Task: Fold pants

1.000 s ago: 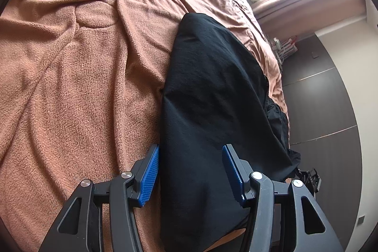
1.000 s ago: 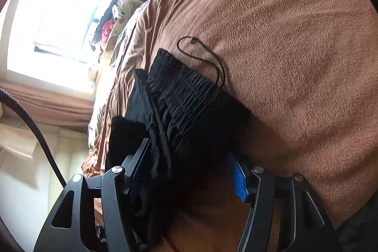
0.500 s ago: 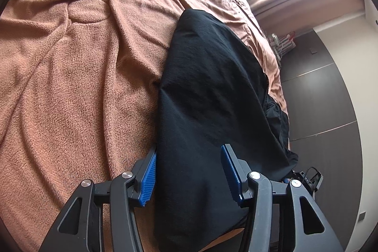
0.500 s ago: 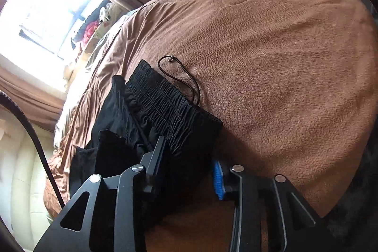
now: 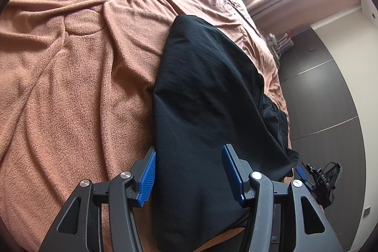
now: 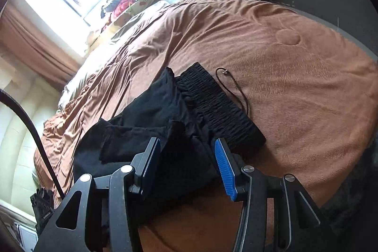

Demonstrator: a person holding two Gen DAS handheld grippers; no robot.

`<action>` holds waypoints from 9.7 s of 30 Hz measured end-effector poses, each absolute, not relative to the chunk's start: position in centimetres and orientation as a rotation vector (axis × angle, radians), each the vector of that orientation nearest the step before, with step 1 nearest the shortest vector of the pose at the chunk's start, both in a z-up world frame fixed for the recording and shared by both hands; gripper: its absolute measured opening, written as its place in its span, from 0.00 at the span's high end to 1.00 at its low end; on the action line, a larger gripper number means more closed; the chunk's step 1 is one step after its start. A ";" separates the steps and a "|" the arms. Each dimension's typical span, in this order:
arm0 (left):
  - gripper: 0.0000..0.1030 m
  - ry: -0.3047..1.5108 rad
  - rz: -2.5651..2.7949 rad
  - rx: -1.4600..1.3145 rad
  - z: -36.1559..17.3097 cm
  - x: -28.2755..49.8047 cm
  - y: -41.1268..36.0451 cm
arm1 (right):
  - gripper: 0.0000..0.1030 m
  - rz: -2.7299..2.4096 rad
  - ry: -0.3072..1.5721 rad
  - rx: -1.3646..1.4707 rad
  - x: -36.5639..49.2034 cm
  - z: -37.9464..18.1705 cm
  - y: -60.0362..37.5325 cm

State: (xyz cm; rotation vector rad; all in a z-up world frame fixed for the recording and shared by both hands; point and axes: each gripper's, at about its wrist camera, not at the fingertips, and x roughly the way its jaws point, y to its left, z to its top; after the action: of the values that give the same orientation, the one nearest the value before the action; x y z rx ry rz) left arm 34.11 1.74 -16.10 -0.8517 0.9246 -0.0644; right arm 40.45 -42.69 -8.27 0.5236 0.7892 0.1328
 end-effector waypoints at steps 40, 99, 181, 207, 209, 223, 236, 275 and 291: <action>0.44 0.871 -0.004 -0.837 -15.4 34.2 4.1 | 0.92 0.505 1.016 -0.382 58.2 -10.3 -19.3; 0.44 0.882 0.022 -0.807 -15.5 33.0 2.6 | 0.98 0.137 1.114 0.042 47.3 -5.5 -36.1; 0.44 0.946 -0.096 -0.918 -17.6 35.1 1.4 | 0.93 0.059 0.910 0.590 43.2 -8.8 -43.7; 0.56 0.911 -0.161 -0.979 -19.3 38.4 2.7 | 0.47 0.213 0.903 0.773 38.4 -12.5 -43.2; 0.56 0.909 -0.163 -0.984 -19.2 38.5 2.6 | 0.47 0.204 0.903 0.775 39.1 -13.2 -42.7; 0.56 0.889 -0.202 -1.063 -19.6 37.8 3.1 | 0.75 0.155 0.795 0.983 40.2 -16.2 -45.3; 0.91 0.909 -0.133 -1.036 -19.7 37.7 3.0 | 0.79 0.143 0.751 1.021 38.5 -17.0 -43.8; 0.97 0.850 0.012 -0.940 -11.1 30.7 17.2 | 0.86 0.297 0.805 1.014 37.7 -16.7 -28.5; 0.95 0.861 0.124 -0.966 -12.6 23.5 25.1 | 0.86 0.351 0.873 0.927 40.1 -16.5 -21.7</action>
State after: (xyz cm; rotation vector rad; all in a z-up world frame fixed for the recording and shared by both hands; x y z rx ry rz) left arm 23.48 25.10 -12.59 -0.9665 0.8608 0.1241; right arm 40.11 -21.75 -16.53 0.9268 0.8731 0.3513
